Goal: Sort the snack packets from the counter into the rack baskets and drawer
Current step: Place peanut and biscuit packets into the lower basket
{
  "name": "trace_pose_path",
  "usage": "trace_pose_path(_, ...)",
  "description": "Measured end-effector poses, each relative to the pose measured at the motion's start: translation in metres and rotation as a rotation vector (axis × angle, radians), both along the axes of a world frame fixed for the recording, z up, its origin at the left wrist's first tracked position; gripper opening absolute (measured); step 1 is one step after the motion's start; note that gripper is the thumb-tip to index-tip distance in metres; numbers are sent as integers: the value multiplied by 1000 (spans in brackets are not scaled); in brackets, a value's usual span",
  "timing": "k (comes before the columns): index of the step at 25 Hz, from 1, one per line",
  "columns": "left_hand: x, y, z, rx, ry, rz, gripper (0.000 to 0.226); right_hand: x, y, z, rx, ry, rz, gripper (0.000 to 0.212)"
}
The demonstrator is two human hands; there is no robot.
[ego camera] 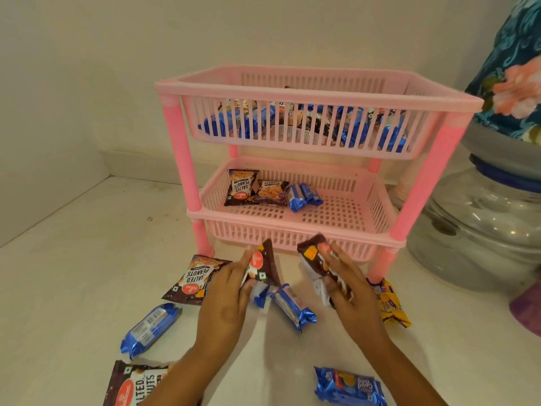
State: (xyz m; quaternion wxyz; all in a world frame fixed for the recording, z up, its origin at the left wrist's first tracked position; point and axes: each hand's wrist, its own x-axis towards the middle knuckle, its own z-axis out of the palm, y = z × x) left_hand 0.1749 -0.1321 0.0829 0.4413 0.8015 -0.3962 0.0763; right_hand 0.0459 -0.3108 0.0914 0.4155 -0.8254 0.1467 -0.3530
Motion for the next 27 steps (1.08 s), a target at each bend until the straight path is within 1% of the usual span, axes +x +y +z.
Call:
trace_pose_path(1,12,-8,11,-5,-56,12,44,8,-5,13,11,-64,10,52)
trace_pose_path(3,42,-30,34,24,-129,69,48,29,-22,37,-30,-142,-12,51)
trace_pose_path(5,74,-52,52,79,-130,137,47,55,-49,53,-94,-137,-54,52)
trace_pose_path(7,103,-69,64,123,-117,188,45,82,-83,59,-100,-36,-106,50)
trace_pose_path(9,126,-82,75,122,-56,228,42,108,-119,58,-31,118,-192,48)
trace_pose_path(11,143,-96,84,178,-28,289,43,130,-149,51,-14,272,-256,48)
trace_pose_path(13,149,-107,89,263,-116,330,40,144,-167,44,10,372,-279,49)
trace_pose_path(15,145,-116,90,340,-244,317,37,150,-175,39,75,394,-310,47)
trace_pose_path(16,140,-121,88,401,-269,287,40,151,-177,37,81,390,-325,46)
trace_pose_path(17,136,-125,84,492,-254,241,44,149,-177,36,60,388,-330,45)
trace_pose_path(19,131,-128,78,732,-129,130,54,146,-178,35,13,383,-320,42)
trace_pose_path(20,131,-126,76,816,-61,87,56,145,-177,34,3,377,-315,41)
trace_pose_path(21,134,-124,78,847,1,65,57,145,-177,34,1,370,-313,40)
trace_pose_path(24,150,-116,86,762,162,59,55,149,-172,33,1,372,-295,39)
trace_pose_path(25,154,-115,87,727,149,68,52,151,-171,33,-6,375,-287,39)
trace_pose_path(26,157,-116,88,695,89,81,47,151,-171,33,-13,378,-289,40)
trace_pose_path(27,159,-117,88,667,-8,96,43,151,-171,32,-17,383,-298,41)
